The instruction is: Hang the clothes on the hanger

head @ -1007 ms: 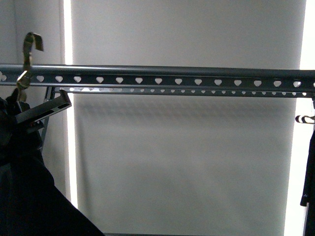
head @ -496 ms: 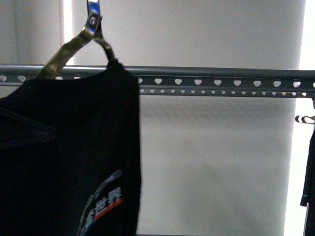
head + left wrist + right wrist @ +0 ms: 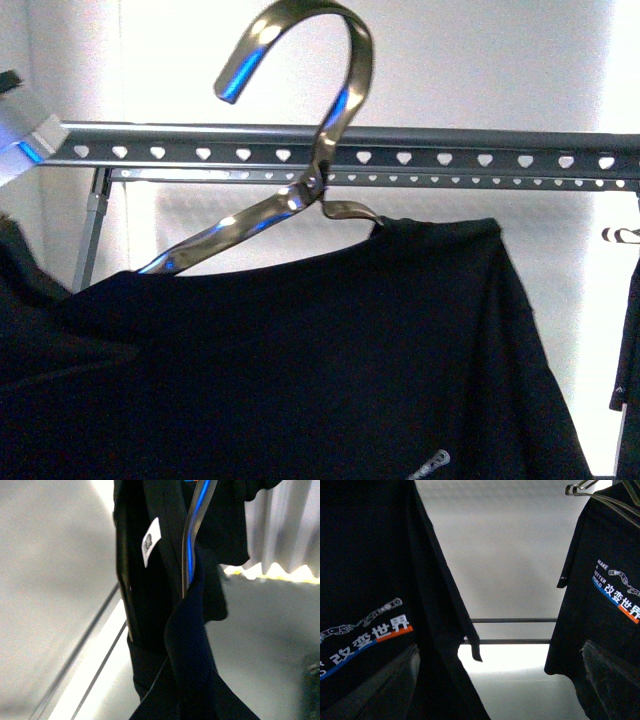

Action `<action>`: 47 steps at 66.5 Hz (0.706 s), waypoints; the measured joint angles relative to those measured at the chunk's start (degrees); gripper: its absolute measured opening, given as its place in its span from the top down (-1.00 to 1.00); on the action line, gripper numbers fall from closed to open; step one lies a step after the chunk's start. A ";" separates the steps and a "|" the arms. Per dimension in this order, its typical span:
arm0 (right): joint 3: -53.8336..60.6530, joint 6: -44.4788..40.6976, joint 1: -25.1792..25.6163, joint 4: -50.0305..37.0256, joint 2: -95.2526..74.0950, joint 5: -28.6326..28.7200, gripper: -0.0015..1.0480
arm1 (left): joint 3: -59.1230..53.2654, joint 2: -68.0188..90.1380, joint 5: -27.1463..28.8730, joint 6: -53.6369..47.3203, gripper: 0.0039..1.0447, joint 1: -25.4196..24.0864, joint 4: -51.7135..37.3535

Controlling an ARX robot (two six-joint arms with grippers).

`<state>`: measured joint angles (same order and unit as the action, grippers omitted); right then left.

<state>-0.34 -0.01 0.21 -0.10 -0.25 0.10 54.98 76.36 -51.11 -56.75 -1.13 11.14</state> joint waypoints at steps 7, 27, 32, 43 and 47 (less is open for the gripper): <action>0.00 0.00 0.00 0.00 0.00 0.00 -0.85 | 2.21 2.60 2.67 -4.02 0.92 2.60 -4.04; 0.00 0.00 0.00 0.00 0.00 0.00 -0.85 | 9.07 11.54 5.99 -12.94 0.92 9.90 -17.55; 0.00 0.00 0.00 0.00 0.00 0.00 -0.85 | 11.10 13.84 6.51 -14.40 0.92 10.49 -18.84; 0.00 0.00 0.00 0.00 0.00 -0.02 -0.85 | 15.93 18.40 7.21 -16.63 0.92 10.54 -19.93; 0.00 0.00 0.00 0.00 0.00 0.00 -0.85 | 17.57 19.41 7.04 -18.10 0.92 10.47 -19.96</action>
<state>-0.34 -0.01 0.21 -0.10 -0.25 0.10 72.55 95.77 -44.07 -74.85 9.34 -8.82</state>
